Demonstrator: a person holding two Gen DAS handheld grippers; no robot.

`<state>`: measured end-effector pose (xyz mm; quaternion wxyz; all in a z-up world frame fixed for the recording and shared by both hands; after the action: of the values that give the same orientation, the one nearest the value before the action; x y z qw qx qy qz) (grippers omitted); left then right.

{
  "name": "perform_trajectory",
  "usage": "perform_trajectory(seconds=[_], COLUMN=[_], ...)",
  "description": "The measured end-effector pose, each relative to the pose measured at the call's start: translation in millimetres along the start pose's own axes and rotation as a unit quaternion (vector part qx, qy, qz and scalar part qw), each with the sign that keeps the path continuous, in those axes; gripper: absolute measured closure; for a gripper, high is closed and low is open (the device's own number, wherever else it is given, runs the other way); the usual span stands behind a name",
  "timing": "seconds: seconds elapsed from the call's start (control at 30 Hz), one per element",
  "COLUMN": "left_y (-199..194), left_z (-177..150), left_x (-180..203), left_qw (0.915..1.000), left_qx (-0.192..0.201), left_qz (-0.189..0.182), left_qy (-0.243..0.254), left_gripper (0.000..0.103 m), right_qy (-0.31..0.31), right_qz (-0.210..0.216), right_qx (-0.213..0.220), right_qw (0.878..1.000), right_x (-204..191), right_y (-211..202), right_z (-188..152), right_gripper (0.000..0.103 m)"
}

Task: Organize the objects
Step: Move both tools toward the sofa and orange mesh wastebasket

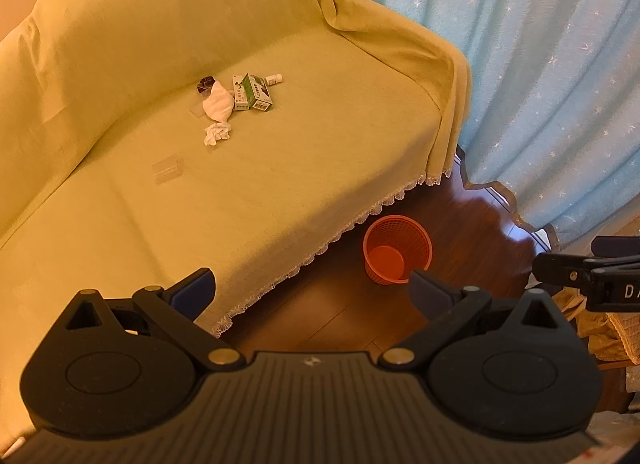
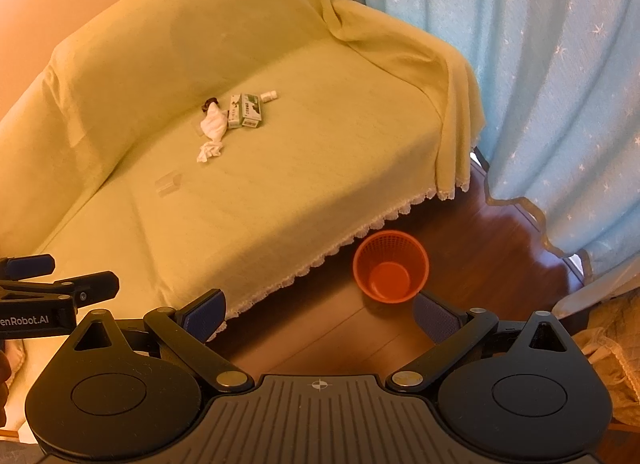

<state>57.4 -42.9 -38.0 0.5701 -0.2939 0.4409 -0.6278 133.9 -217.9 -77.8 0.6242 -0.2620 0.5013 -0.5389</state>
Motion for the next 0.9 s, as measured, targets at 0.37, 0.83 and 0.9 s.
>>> perform_trajectory(seconds=[0.37,0.83,0.9], left_y=[30.4,125.1,144.9], left_z=[21.7,32.3,32.9], left_x=[-1.2,-42.2,-51.3], left_qw=[0.9999,0.9997,0.9996], left_qx=[-0.016,-0.022,-0.019], left_qz=[0.003,-0.008,-0.017], left_qy=[-0.001,0.007,0.006], left_gripper=[0.001,0.001,0.001], right_qy=[0.015,0.071,0.090], right_qz=[-0.010,-0.034,-0.029], right_qx=[-0.011,0.002,0.010], right_qw=[1.000,0.997,0.995], right_x=[25.8,44.8,51.5], right_y=[21.4,106.9,125.2], right_z=[22.3,49.0,52.1], right_gripper=[0.005,0.005,0.005])
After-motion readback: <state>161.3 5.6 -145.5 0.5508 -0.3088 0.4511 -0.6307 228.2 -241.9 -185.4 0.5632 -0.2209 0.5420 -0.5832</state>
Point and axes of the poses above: each gripper's, at about its wrist camera, not at the fingertips, and y roughly the way its jaws point, x to its right, z to its top, the point moved 2 cm from there along y, roughly the way its jaws point, and after that the axes turned 15 degrees about y, right-handed, at the moved point
